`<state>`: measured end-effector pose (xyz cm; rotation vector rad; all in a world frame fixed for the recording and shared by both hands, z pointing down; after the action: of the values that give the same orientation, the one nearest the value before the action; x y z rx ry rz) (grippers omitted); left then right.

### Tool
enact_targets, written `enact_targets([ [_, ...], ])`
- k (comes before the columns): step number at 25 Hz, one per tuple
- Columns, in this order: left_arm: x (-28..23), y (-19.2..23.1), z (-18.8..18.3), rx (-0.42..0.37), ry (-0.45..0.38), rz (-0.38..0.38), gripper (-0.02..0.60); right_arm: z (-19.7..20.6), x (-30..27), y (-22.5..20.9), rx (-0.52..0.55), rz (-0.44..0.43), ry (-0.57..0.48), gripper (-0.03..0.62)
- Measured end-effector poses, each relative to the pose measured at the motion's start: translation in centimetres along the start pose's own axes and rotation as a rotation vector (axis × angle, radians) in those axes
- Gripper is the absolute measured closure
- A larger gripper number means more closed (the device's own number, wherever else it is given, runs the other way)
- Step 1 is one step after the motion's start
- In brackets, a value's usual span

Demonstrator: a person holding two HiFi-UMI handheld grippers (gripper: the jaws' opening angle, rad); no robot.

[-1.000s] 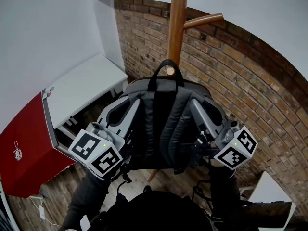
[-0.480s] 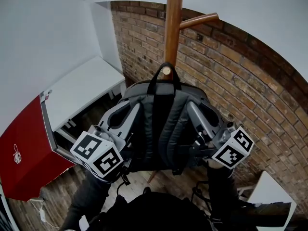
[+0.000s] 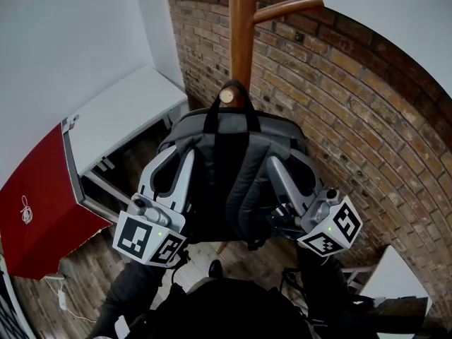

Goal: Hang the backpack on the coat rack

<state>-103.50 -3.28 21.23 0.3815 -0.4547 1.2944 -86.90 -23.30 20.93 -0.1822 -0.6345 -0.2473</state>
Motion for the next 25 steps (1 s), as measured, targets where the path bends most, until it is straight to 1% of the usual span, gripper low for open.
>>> enact_targets([
  [4,2.1,-1.4,-0.6,-0.042,-0.025,-0.035,0.541,0.4,1.2,1.8,0.022,-0.018,-0.011,0.546],
  [12,2.8,-2.5,-1.8,-0.081,-0.052,-0.046,0.534,0.7,1.8,2.6,0.032,0.045,-0.05,0.527],
  [14,3.0,-2.8,-2.0,-0.09,-0.058,-0.055,0.526,0.6,2.0,2.9,0.034,0.055,-0.074,0.512],
  [15,3.2,-3.0,-2.1,-0.095,-0.061,-0.063,0.52,0.6,2.1,3.0,0.035,0.057,-0.082,0.493],
  [16,3.3,-3.3,-2.2,-0.101,-0.065,-0.072,0.514,0.5,2.2,3.1,0.036,0.057,-0.084,0.473],
  [17,3.5,-3.6,-2.2,-0.104,-0.067,-0.081,0.508,0.5,2.4,3.2,0.037,0.058,-0.083,0.47],
  [19,4.1,-4.3,-1.8,-0.098,-0.075,-0.101,0.491,0.5,3.1,3.3,0.04,0.065,-0.077,0.47],
  [25,6.9,-6.3,0.1,-0.071,-0.068,-0.176,0.489,1.1,5.9,3.5,0.021,0.087,-0.056,0.464],
])
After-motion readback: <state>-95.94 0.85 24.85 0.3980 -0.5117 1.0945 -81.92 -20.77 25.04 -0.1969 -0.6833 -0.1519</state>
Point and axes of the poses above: the fingertips, and each gripper's own axes: x backward along the fingers, y to its left, z out of its underside, the point moved 10 cm from there along x, backward along the fingers, and after that the axes turned 9 degrees about -y, right-handed, at the moved point
